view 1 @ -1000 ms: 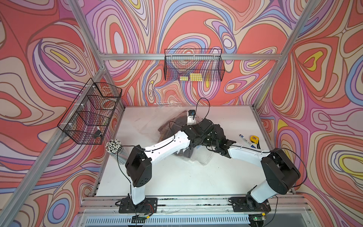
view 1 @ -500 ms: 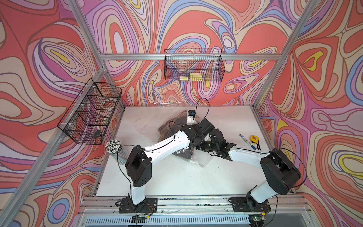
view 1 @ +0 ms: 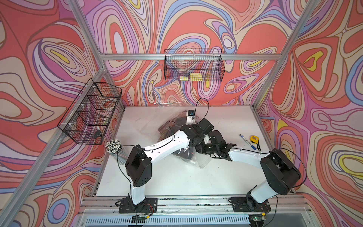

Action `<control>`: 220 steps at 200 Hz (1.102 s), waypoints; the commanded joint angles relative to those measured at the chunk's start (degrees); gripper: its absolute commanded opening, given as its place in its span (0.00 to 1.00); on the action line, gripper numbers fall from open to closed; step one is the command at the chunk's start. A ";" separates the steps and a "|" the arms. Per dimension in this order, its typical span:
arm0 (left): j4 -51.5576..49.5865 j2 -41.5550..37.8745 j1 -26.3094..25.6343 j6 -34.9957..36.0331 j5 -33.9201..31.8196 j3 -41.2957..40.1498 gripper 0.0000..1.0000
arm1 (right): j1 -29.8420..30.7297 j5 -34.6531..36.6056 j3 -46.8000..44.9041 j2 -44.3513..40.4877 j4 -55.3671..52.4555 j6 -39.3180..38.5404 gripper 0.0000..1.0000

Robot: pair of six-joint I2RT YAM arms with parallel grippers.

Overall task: Take the shirt out of the vacuum bag
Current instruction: Take out the shirt from the vacuum bag.

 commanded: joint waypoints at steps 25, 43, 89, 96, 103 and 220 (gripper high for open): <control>-2.37 0.79 0.90 -0.14 -0.63 -0.09 0.00 | 0.47 3.43 -1.70 -2.62 -0.53 0.27 0.00; -2.50 0.63 1.10 -0.40 -0.55 -0.35 0.00 | 0.44 6.26 -3.10 -4.59 0.55 1.04 0.00; -2.58 0.51 1.32 -0.85 -0.36 -0.64 0.00 | 0.39 9.86 -5.70 -10.94 -0.52 0.54 0.00; -2.54 0.46 1.33 -0.92 -0.34 -0.60 0.00 | 0.35 9.07 -5.67 -11.41 -1.07 0.45 0.00; -2.52 0.51 1.39 -0.79 -0.38 -0.51 0.00 | 0.35 8.47 -5.66 -11.79 -1.44 0.32 0.00; -0.80 2.10 2.63 -0.82 0.99 -0.07 0.00 | 0.35 10.80 -12.36 -30.09 -12.91 1.98 0.00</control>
